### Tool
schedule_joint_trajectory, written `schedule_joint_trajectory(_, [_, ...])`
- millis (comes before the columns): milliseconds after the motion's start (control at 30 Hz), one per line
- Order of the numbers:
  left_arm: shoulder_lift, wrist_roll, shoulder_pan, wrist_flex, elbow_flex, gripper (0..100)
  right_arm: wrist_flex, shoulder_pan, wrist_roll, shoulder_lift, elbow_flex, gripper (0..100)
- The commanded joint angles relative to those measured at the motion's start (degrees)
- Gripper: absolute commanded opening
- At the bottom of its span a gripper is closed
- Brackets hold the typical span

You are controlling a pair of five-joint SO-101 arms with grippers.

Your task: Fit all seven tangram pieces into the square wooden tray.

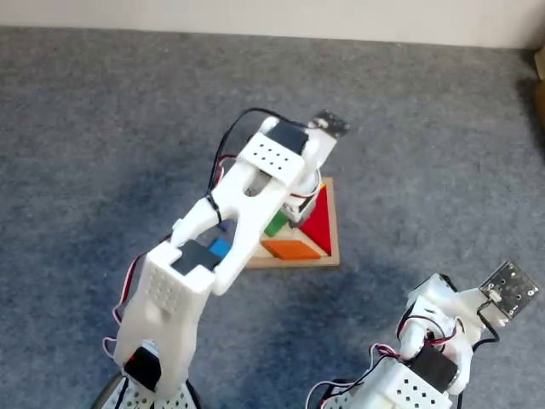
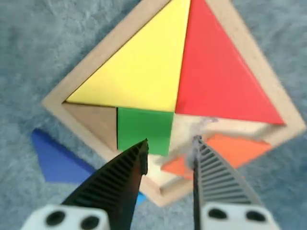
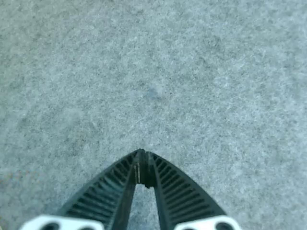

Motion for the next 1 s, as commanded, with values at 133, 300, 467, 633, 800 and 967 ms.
schedule_joint_trajectory(133, [-9.8, 0.2, 2.3, 8.4, -2.3, 16, -1.7, 0.7, 0.7, -0.1, 7.2, 0.5])
schedule_joint_trajectory(300, [-9.7, -3.3, 2.3, 4.3, 7.4, 16, -1.7, 0.7, 0.7, -0.1, 7.2, 0.5])
schedule_joint_trajectory(467, [-9.7, -3.6, 2.0, -7.3, 18.7, 16, -1.7, 0.7, 0.8, -0.1, 7.2, 0.5])
schedule_joint_trajectory(633, [-9.7, -3.3, 2.4, -13.1, 20.5, 16, -1.7, 0.7, 0.8, -0.1, 7.2, 0.5])
schedule_joint_trajectory(800, [-10.2, -3.3, 3.5, -13.6, 20.4, 16, -1.7, 0.7, 0.8, -0.1, 7.2, 0.5])
schedule_joint_trajectory(967, [-10.4, -3.2, 5.4, -11.8, 19.6, 16, -1.7, 0.7, 0.8, -0.1, 7.2, 0.5])
